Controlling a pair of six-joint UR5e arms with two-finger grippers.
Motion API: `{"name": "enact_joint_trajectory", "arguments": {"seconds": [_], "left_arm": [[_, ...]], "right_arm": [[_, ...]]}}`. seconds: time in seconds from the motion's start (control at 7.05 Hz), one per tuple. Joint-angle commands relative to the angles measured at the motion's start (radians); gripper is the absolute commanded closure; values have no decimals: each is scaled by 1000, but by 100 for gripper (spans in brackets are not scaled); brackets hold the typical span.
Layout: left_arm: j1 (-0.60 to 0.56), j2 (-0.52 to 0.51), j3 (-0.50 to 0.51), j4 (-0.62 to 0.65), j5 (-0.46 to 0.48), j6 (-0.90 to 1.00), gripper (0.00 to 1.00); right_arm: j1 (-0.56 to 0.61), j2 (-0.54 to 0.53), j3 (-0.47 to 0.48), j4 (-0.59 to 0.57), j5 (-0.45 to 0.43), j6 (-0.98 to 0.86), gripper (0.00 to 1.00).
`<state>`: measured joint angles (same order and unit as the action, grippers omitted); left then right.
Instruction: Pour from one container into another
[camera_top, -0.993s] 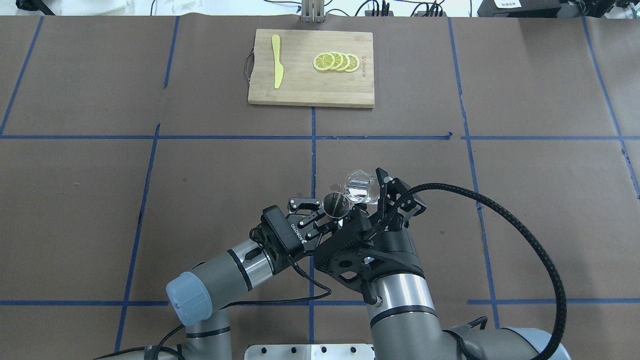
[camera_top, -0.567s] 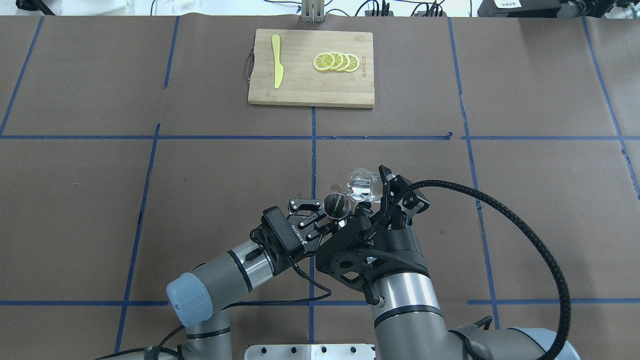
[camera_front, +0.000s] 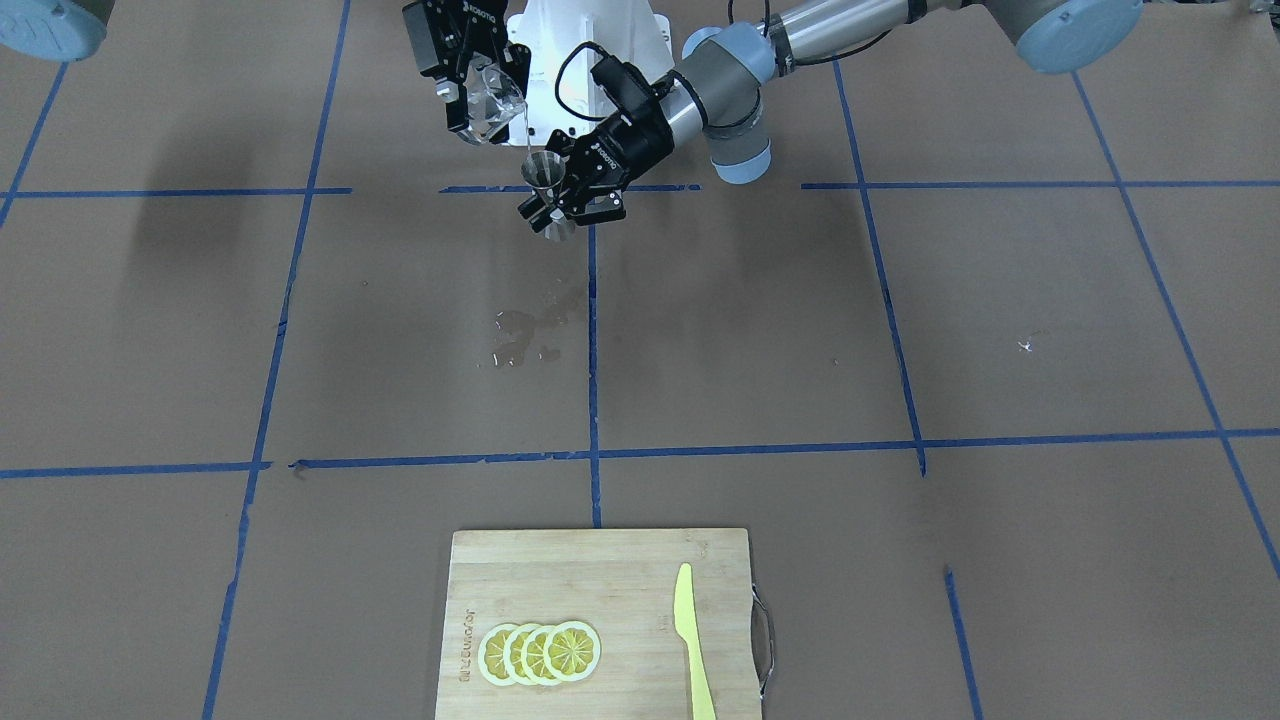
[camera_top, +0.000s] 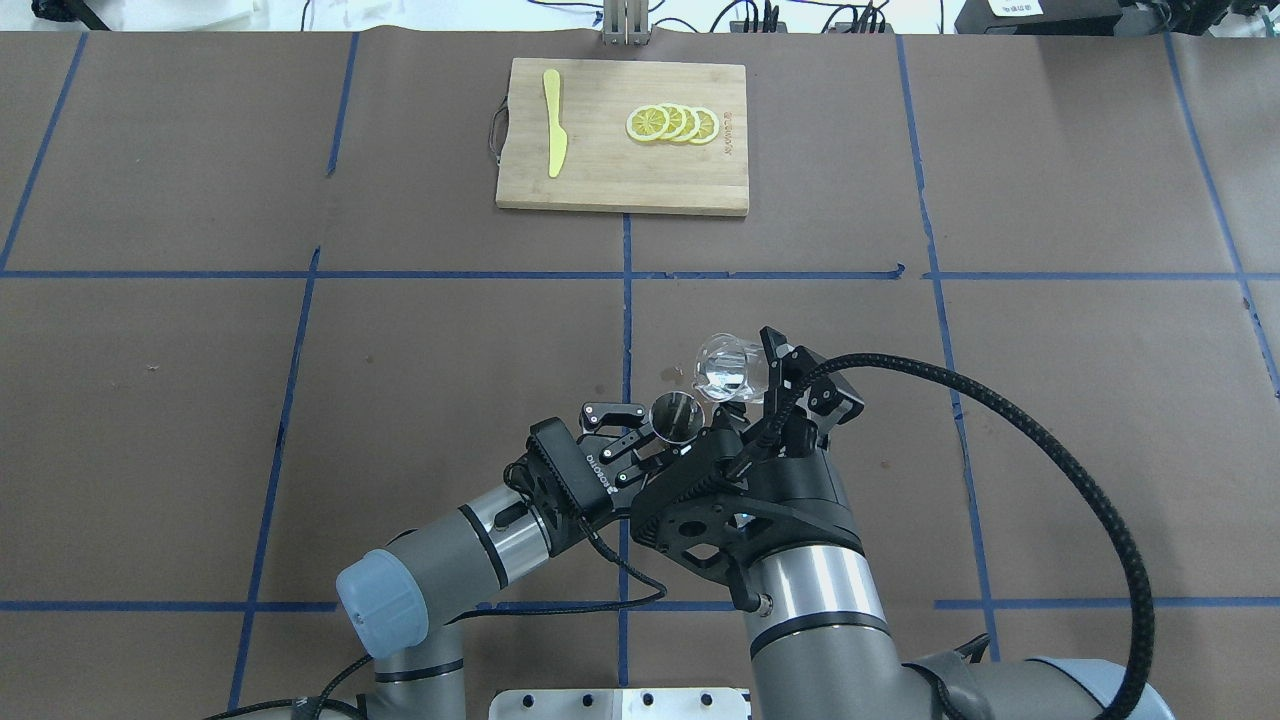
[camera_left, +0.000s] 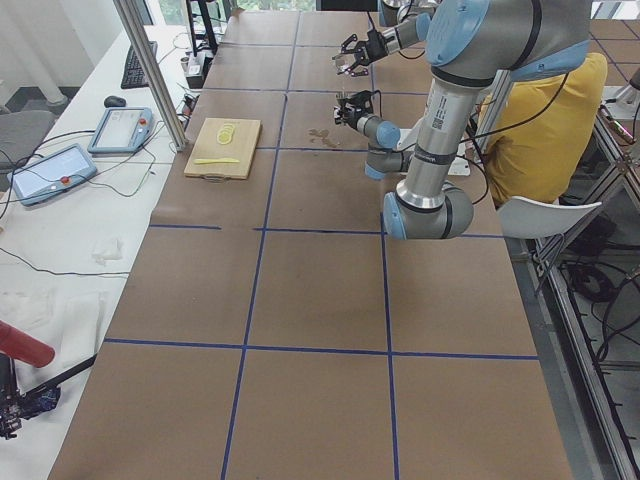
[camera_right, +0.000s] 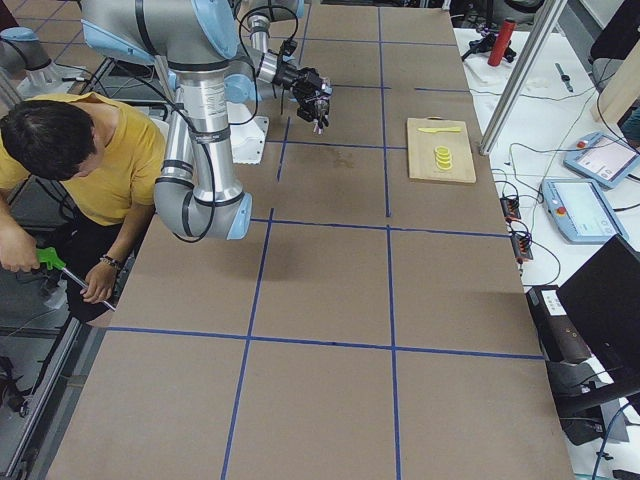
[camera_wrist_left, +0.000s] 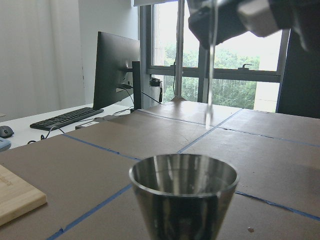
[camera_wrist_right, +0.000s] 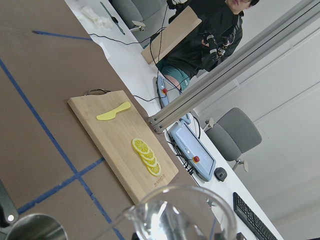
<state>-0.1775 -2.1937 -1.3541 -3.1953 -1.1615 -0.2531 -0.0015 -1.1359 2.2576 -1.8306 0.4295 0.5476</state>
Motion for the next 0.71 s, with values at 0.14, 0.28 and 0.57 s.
{"name": "enact_joint_trajectory", "arguments": {"seconds": [0.14,0.28,0.57], "left_arm": [[6,-9,3,0,-4,0,100],[6,-9,3,0,-4,0,100],[6,-11,3,2,-4,0,100]], "right_arm": [[-2,2,0,-3,0,0,100],[-2,5,0,-34,0,0,100],[-2,22,0,-68,0,-2,100]]}}
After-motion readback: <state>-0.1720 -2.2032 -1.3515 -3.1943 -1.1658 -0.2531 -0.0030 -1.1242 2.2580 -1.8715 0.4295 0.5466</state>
